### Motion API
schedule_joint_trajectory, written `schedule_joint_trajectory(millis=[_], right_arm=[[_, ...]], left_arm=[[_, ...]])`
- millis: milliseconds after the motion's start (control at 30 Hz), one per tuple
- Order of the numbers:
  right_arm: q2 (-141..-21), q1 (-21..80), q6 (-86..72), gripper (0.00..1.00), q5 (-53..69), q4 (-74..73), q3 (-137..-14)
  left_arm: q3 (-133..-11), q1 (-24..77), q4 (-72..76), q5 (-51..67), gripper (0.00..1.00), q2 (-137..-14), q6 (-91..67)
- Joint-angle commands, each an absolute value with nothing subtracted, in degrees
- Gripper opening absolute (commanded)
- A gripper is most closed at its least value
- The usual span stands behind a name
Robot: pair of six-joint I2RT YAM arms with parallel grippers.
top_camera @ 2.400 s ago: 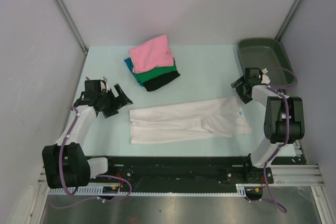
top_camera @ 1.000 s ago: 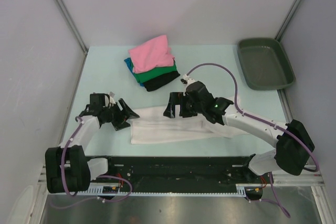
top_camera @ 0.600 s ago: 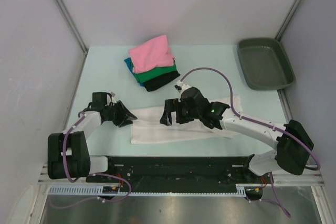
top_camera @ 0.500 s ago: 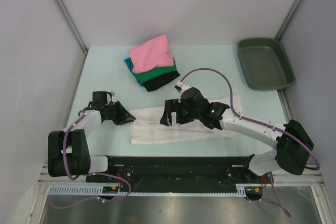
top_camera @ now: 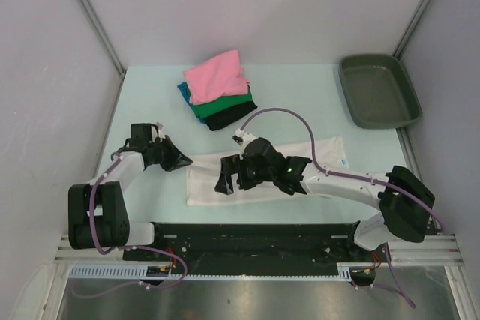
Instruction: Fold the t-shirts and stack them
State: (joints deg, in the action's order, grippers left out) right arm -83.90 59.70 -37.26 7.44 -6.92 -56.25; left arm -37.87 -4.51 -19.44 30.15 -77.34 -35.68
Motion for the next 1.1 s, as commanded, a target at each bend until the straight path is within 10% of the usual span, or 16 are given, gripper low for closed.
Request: schedule_joint_trajectory(millis=[0,1067], right_arm=[[-88.2,60.6,-37.8,1.00,9.8,2.4,-54.8],[-109.8,59.6,-32.0,1.00,13.2,41.5,-49.5]], left_arm=[[-41.3,-4.4,-19.4,31.4,0.00,-75.2,-36.0],[-42.3,-4.4,-22.0,35.2,0.00,-69.0,-33.3]])
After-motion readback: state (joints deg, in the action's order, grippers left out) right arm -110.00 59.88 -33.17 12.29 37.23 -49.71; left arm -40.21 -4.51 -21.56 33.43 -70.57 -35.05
